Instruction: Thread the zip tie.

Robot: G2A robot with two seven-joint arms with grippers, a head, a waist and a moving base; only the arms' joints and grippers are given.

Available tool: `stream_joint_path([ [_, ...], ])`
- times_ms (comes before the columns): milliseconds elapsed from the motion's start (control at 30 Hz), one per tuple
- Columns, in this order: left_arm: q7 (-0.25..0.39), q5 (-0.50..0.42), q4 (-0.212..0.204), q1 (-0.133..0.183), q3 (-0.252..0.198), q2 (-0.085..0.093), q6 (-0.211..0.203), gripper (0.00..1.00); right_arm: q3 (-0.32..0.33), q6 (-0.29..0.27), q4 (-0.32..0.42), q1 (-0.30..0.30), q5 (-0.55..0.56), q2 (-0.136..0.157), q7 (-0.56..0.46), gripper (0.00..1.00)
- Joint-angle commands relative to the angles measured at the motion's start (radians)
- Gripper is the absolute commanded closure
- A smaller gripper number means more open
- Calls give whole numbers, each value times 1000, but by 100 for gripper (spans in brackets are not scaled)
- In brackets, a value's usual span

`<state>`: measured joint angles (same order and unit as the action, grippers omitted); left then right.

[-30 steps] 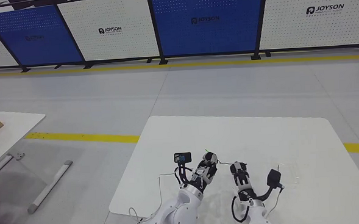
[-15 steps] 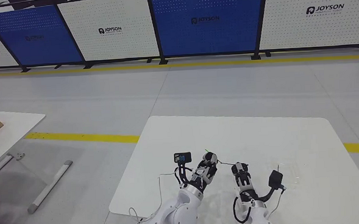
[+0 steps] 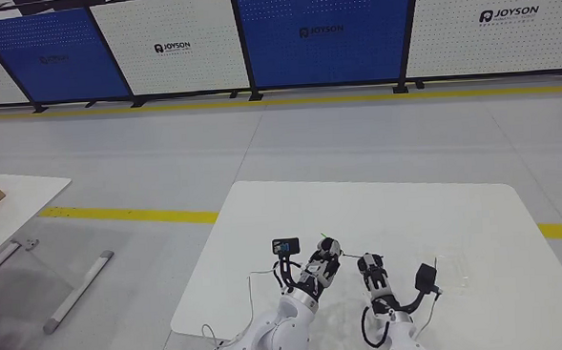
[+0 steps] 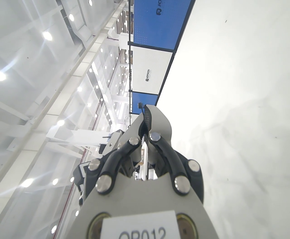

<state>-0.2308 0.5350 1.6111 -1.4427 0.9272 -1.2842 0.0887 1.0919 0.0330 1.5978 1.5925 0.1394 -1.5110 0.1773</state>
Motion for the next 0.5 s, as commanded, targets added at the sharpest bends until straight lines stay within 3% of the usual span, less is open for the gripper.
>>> stream_joint_path([
  [0,0,0,0,0,0,0,0,100,0,0,0,0,0,0,0,100],
  [267,0,0,0,0,0,0,0,100,1,-2,-1,0,-2,0,-3,100],
  [467,50,-61,10,-2,11,-2,-34,100,3,-6,-18,-22,-26,0,-48,100],
])
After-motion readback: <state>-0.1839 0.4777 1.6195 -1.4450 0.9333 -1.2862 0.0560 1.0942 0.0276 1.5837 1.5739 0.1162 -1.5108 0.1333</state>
